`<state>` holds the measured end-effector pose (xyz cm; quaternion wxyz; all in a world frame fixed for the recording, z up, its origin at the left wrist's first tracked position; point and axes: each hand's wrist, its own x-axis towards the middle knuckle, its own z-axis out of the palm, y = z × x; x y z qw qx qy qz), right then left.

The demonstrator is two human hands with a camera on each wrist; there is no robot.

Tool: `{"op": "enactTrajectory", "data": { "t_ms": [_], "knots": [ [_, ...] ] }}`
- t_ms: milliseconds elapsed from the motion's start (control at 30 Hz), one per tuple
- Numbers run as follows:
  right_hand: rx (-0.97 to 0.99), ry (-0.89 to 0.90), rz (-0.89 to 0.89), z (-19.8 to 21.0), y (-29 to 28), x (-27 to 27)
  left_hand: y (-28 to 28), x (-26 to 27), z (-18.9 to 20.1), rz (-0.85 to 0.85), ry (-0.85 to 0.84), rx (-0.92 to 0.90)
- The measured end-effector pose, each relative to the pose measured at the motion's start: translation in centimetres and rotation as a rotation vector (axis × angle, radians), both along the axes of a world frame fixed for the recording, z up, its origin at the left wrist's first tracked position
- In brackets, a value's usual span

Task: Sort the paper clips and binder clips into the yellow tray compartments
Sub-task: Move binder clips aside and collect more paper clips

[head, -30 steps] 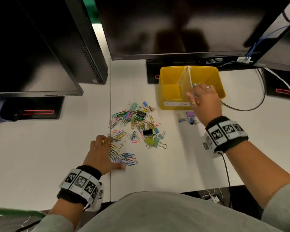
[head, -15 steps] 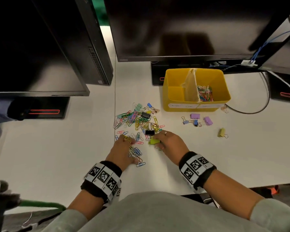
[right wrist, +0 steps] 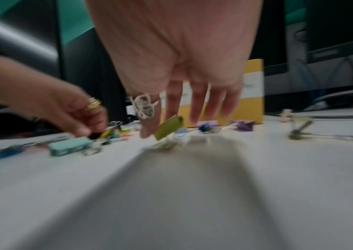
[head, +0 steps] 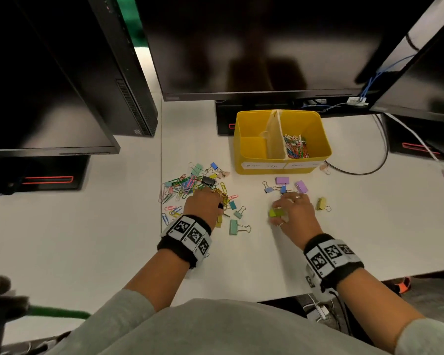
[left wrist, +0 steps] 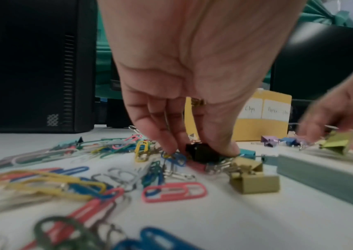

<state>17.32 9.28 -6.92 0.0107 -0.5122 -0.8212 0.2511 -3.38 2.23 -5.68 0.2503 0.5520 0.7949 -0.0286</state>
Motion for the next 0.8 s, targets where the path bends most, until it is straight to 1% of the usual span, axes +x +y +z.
{"op": "enactTrajectory", "data": {
  "t_ms": [67, 100, 167, 267, 367, 433, 533, 600, 667, 733, 800],
  "knots": [
    [0.098, -0.014, 0.088, 0.6, -1.2, -1.3, 0.3, 0.1, -0.1, -0.074, 0.064, -0.038],
    [0.093, -0.017, 0.166, 0.9, -1.9, -2.2, 0.4, 0.2, -0.1, -0.108, 0.105, -0.055],
    [0.005, -0.076, 0.303, 0.9, -3.1, -4.1, 0.2, 0.4, 0.0, -0.145, 0.169, -0.079],
    [-0.068, -0.152, 0.378, 0.0, -3.9, -5.9, -0.6, 0.4, 0.6, -0.12, 0.195, -0.054],
    [-0.054, -0.157, 0.388, -0.5, -3.9, -5.7, -2.2, -1.1, 1.7, -0.023, 0.162, 0.028],
    [-0.04, -0.155, 0.364, -0.5, -3.6, -4.7, -3.8, -3.0, 2.0, 0.083, 0.208, 0.063],
    [-0.006, -0.155, 0.315, -0.1, -3.0, -3.5, -6.6, -6.1, 1.3, 0.272, 0.287, 0.025],
    [0.016, -0.1, 0.317, 0.2, -2.8, -4.1, -8.1, -7.4, 0.2, 0.35, 0.287, 0.013],
    [0.038, -0.043, 0.318, 0.4, -2.7, -5.4, -8.8, -7.9, -0.6, 0.392, 0.263, -0.004],
    [0.038, -0.061, 0.279, 0.4, -2.4, -6.6, -9.1, -7.9, -0.8, 0.401, 0.248, -0.012],
    [-0.014, -0.099, 0.23, 0.2, -2.1, -7.3, -9.0, -7.4, -0.5, 0.397, 0.239, 0.032]
  ]
}}
